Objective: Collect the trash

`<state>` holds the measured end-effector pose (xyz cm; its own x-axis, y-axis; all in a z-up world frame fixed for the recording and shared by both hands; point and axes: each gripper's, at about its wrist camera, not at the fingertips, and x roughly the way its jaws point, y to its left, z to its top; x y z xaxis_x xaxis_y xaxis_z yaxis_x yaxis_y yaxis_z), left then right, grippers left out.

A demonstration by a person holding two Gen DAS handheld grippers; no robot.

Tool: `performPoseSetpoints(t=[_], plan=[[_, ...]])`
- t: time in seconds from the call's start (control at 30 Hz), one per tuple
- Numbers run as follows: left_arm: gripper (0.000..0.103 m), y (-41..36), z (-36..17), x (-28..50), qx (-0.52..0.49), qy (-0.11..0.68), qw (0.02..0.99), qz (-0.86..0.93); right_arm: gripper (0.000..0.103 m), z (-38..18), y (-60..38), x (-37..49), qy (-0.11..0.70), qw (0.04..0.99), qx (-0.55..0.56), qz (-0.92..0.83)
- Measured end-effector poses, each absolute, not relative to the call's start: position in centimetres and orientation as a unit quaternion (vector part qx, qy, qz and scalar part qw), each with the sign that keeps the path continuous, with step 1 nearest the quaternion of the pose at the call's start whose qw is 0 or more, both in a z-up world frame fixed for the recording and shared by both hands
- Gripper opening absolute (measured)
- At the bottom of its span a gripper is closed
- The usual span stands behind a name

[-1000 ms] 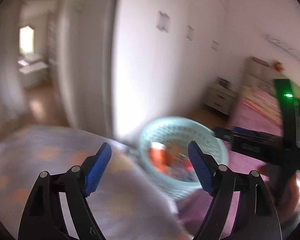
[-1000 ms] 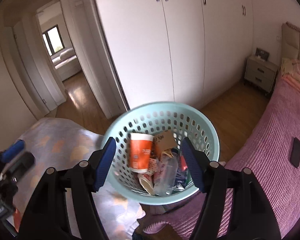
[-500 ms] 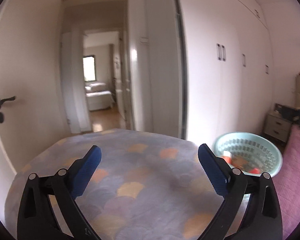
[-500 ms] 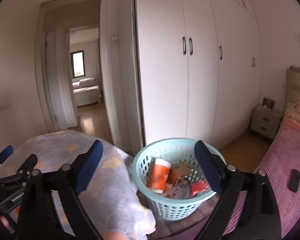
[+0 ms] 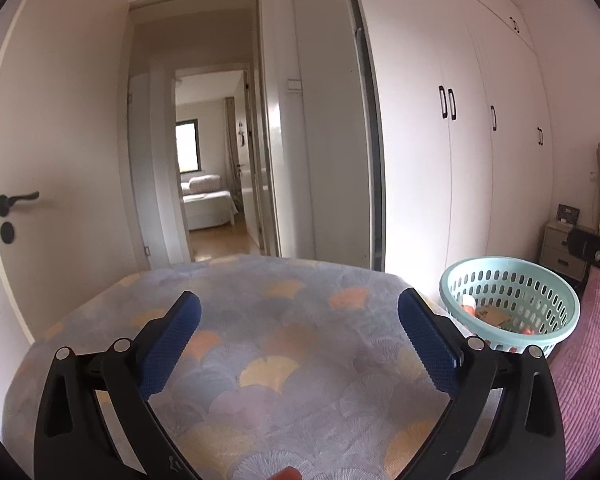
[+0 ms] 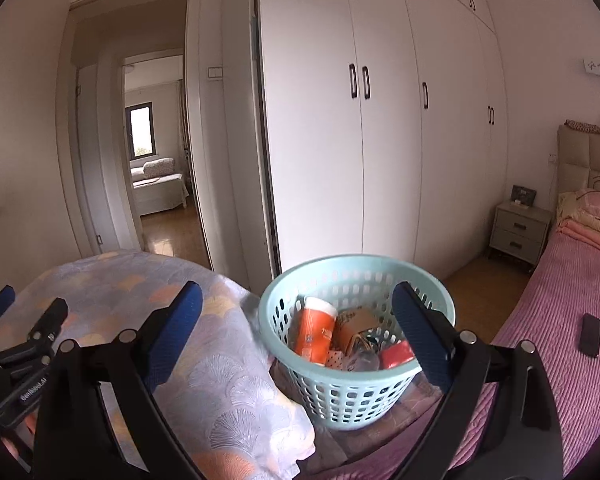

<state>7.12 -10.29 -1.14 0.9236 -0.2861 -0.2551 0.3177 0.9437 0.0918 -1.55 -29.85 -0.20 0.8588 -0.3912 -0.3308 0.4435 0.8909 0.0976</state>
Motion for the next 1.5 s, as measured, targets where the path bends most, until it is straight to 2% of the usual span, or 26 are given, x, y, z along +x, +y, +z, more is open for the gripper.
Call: performPoseSetpoints(t=[0.37, 1.5], plan=[[0.095, -10.81, -1.69, 7.23, 0.071, 0.127, 0.977, -0.155, 0.091, -0.38, -29.63, -1.32, 0.157, 0.957, 0.053, -0.236], [0.095, -10.82, -1.98, 7.45, 0.058, 0.143, 0.977, -0.15, 0.091, -0.56, -28.91, -0.63, 0.171, 0.955, 0.048, -0.236]])
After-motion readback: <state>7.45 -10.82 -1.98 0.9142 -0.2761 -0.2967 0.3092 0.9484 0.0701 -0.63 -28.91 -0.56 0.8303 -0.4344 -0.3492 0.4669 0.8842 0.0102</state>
